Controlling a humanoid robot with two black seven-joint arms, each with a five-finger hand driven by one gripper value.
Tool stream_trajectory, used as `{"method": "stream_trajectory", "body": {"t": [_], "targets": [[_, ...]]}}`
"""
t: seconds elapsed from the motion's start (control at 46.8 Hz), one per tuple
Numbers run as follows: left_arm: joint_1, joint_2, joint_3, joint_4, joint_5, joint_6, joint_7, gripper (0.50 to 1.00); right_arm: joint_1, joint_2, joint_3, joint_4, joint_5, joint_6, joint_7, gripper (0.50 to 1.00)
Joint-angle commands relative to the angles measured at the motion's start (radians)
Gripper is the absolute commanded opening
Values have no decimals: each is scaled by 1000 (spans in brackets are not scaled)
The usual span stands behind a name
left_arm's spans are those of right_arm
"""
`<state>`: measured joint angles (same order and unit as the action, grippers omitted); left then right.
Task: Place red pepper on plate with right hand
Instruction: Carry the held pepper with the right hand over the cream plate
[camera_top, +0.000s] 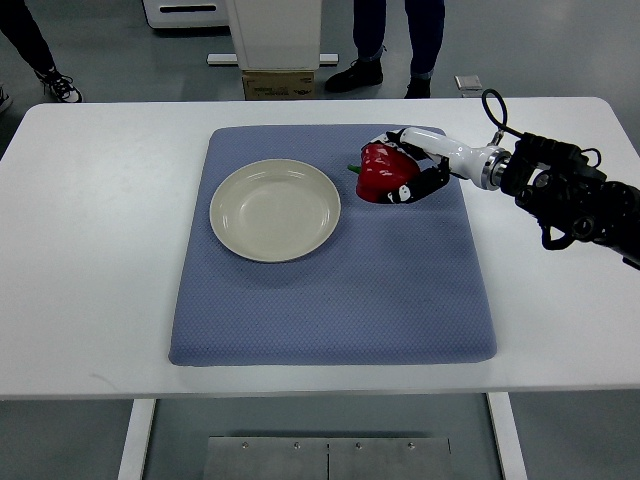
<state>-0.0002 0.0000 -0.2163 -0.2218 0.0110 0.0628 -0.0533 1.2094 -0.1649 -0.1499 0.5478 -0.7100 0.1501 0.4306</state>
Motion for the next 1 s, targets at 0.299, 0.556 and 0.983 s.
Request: {"method": "stream_trajectory", "body": {"t": [0.299, 0.556, 0.983], "targets": [[0, 0, 0, 1, 0, 0, 0, 1000, 45, 137, 0, -11, 1, -1, -65, 500], [0, 0, 0, -1, 1, 0, 1, 1000, 48, 165, 0, -11, 1, -3, -78, 500], [0, 0, 0, -1, 0, 0, 1, 1000, 50, 165, 0, 3, 0, -11, -18, 500]]}}
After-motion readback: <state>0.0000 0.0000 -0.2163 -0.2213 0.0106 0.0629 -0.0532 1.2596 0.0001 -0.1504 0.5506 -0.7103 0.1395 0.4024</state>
